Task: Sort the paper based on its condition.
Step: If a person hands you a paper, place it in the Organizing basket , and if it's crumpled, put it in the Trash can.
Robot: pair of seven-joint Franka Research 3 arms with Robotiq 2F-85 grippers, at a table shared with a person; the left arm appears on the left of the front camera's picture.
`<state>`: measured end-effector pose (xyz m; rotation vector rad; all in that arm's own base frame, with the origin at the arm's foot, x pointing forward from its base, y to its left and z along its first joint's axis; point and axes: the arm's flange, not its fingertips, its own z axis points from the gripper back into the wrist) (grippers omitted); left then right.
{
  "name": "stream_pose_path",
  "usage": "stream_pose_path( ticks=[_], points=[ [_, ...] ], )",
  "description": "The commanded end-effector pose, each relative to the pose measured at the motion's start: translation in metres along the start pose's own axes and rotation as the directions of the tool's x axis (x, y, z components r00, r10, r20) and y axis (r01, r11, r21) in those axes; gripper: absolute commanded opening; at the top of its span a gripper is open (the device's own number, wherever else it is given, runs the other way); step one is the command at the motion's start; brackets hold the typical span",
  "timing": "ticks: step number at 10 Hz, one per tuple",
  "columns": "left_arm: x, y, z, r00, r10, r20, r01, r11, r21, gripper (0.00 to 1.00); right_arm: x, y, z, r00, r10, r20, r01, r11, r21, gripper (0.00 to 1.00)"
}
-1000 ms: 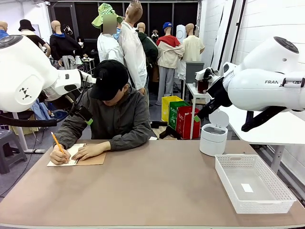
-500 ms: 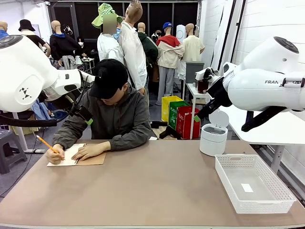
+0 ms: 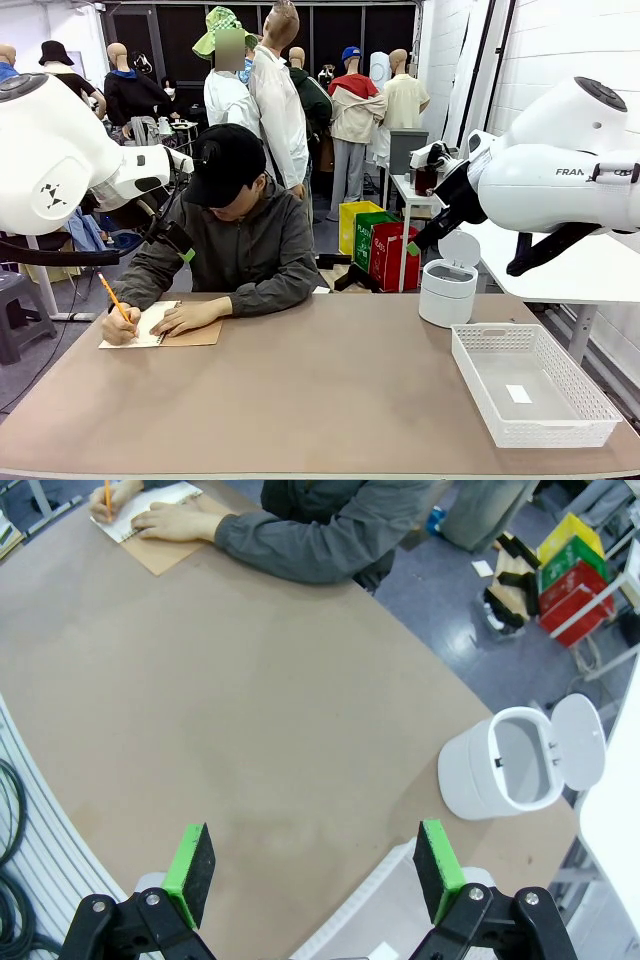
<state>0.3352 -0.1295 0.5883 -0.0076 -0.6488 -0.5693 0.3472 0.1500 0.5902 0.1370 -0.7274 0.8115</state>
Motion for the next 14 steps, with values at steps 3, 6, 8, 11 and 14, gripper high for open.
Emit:
stream_pose_path(
  ticks=[3, 6, 8, 11, 14],
  points=[
    [0.0017, 0.0005, 0.0008, 1.0, 0.0, -0.002, 0.0, 1.0, 0.0, 1.0, -0.0001, -0.0002, 0.0, 1.0, 0.0, 0.0, 0.0, 1.0, 0.002, 1.0],
    [0.0017, 0.0005, 0.0008, 1.0, 0.0, -0.002, 0.0, 1.0, 0.0, 1.0, -0.0001, -0.0002, 0.0, 1.0, 0.0, 0.0, 0.0, 1.0, 0.002, 1.0],
    [0.0017, 0.0005, 0.0008, 1.0, 0.0, -0.002, 0.0, 1.0, 0.0, 1.0, -0.0001, -0.0002, 0.0, 1.0, 0.0, 0.0, 0.0, 1.0, 0.002, 1.0],
    [0.0017, 0.0005, 0.0008, 1.0, 0.0, -0.002, 0.0, 1.0, 0.0, 1.0, -0.0001, -0.0002, 0.0, 1.0, 0.0, 0.0, 0.0, 1.0, 0.002, 1.0],
    [0.0017, 0.0005, 0.0008, 1.0, 0.0, -0.002, 0.0, 1.0, 0.0, 1.0, -0.0001, -0.0002, 0.0, 1.0, 0.0, 0.0, 0.0, 1.0, 0.002, 1.0]
  ],
)
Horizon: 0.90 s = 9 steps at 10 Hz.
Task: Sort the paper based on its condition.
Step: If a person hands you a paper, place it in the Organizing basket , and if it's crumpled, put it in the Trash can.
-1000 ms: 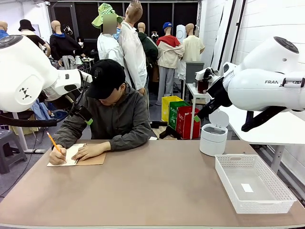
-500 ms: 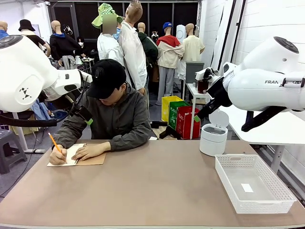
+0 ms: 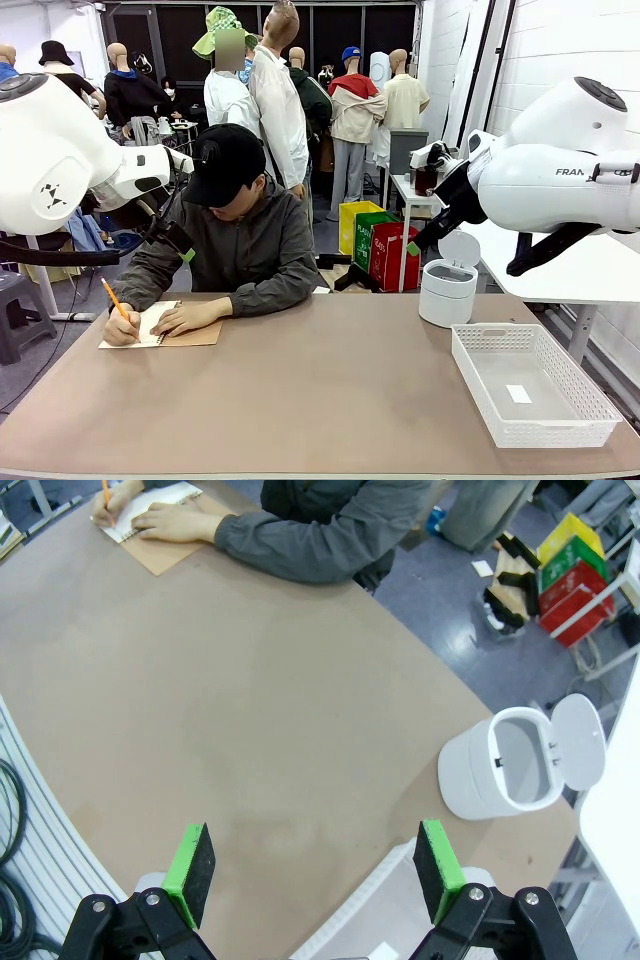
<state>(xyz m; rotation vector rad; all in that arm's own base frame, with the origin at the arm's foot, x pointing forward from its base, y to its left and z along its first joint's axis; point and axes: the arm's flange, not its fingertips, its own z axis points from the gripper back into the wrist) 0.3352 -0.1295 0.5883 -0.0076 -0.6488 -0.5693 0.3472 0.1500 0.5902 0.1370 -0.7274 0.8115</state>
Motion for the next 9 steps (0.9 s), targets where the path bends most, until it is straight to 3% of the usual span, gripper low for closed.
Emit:
stream_pose_path(
  ticks=[1, 9],
  points=[
    [0.0017, 0.0005, 0.0008, 1.0, 0.0, -0.002, 0.0, 1.0, 0.0, 1.0, -0.0001, -0.0002, 0.0, 1.0, 0.0, 0.0, 0.0, 1.0, 0.002, 1.0],
    [0.0017, 0.0005, 0.0008, 1.0, 0.0, -0.002, 0.0, 1.0, 0.0, 1.0, -0.0001, -0.0002, 0.0, 1.0, 0.0, 0.0, 0.0, 1.0, 0.002, 1.0]
  ],
)
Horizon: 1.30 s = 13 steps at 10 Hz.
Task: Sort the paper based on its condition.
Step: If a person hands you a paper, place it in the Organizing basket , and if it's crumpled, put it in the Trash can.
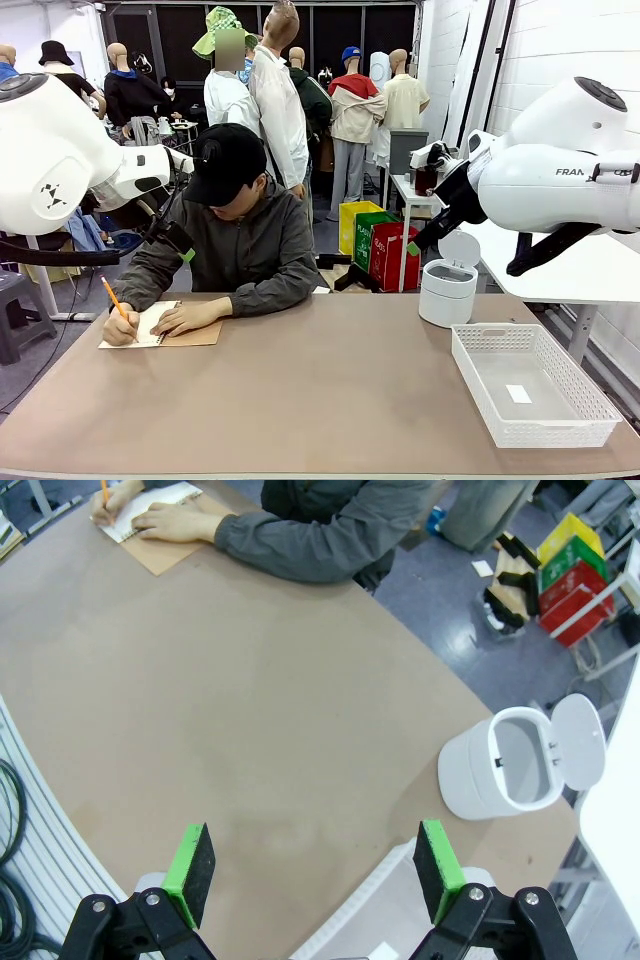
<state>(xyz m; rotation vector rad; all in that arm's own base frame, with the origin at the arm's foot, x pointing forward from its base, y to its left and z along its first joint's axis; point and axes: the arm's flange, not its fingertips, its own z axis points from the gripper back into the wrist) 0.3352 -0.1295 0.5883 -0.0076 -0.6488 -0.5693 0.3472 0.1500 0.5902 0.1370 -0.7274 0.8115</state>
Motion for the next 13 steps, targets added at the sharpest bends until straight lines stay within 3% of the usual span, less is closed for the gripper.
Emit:
stream_pose_path(
  ticks=[1, 13],
  points=[
    [0.0017, 0.0005, 0.0008, 1.0, 0.0, -0.002, 0.0, 1.0, 0.0, 1.0, -0.0001, -0.0002, 0.0, 1.0, 0.0, 0.0, 0.0, 1.0, 0.002, 1.0],
    [0.0017, 0.0005, 0.0008, 1.0, 0.0, -0.002, 0.0, 1.0, 0.0, 1.0, -0.0001, -0.0002, 0.0, 1.0, 0.0, 0.0, 0.0, 1.0, 0.002, 1.0]
  ],
)
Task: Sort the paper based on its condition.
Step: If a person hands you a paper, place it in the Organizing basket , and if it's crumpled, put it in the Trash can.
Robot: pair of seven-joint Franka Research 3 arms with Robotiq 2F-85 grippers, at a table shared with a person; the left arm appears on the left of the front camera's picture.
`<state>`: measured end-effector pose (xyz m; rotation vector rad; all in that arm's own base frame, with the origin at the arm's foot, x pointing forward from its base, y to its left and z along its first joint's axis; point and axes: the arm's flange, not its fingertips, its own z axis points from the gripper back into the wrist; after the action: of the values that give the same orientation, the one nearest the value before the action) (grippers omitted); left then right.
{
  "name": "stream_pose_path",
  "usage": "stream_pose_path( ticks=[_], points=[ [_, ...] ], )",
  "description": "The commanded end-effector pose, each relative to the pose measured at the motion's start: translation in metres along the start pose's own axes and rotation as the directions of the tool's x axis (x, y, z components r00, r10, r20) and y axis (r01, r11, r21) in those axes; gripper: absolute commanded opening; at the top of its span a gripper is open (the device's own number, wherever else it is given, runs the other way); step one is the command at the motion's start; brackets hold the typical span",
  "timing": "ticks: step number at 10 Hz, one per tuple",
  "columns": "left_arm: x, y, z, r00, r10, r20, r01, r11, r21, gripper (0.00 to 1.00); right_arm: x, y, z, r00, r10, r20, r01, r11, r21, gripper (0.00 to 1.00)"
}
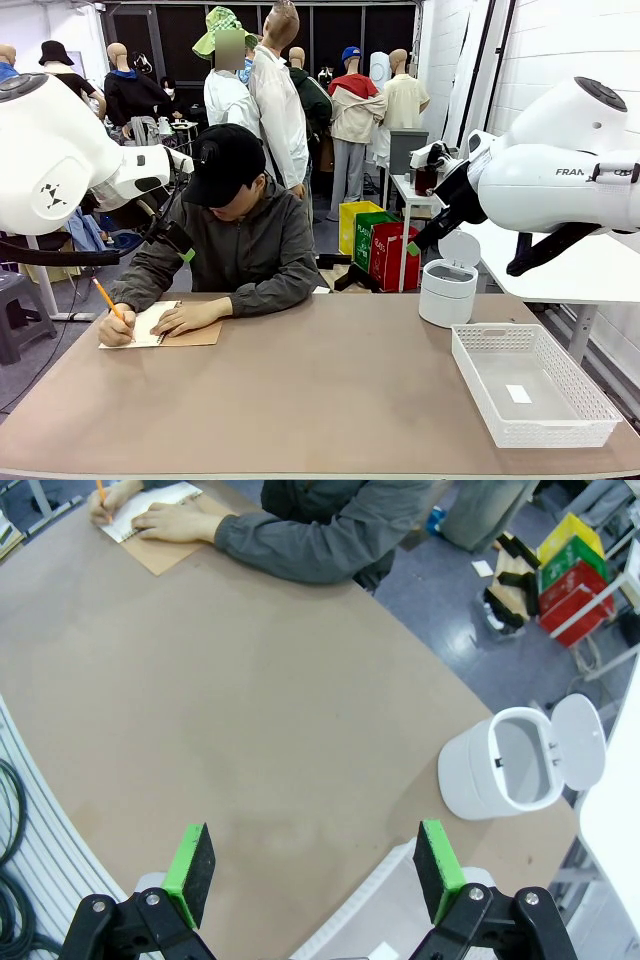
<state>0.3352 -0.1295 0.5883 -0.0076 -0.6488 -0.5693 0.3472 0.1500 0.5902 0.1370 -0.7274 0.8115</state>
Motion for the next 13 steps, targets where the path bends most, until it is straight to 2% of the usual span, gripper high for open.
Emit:
stream_pose_path(
  ticks=[1, 13],
  points=[
    [0.0017, 0.0005, 0.0008, 1.0, 0.0, -0.002, 0.0, 1.0, 0.0, 1.0, -0.0001, -0.0002, 0.0, 1.0, 0.0, 0.0, 0.0, 1.0, 0.002, 1.0],
    [0.0017, 0.0005, 0.0008, 1.0, 0.0, -0.002, 0.0, 1.0, 0.0, 1.0, -0.0001, -0.0002, 0.0, 1.0, 0.0, 0.0, 0.0, 1.0, 0.002, 1.0]
  ],
)
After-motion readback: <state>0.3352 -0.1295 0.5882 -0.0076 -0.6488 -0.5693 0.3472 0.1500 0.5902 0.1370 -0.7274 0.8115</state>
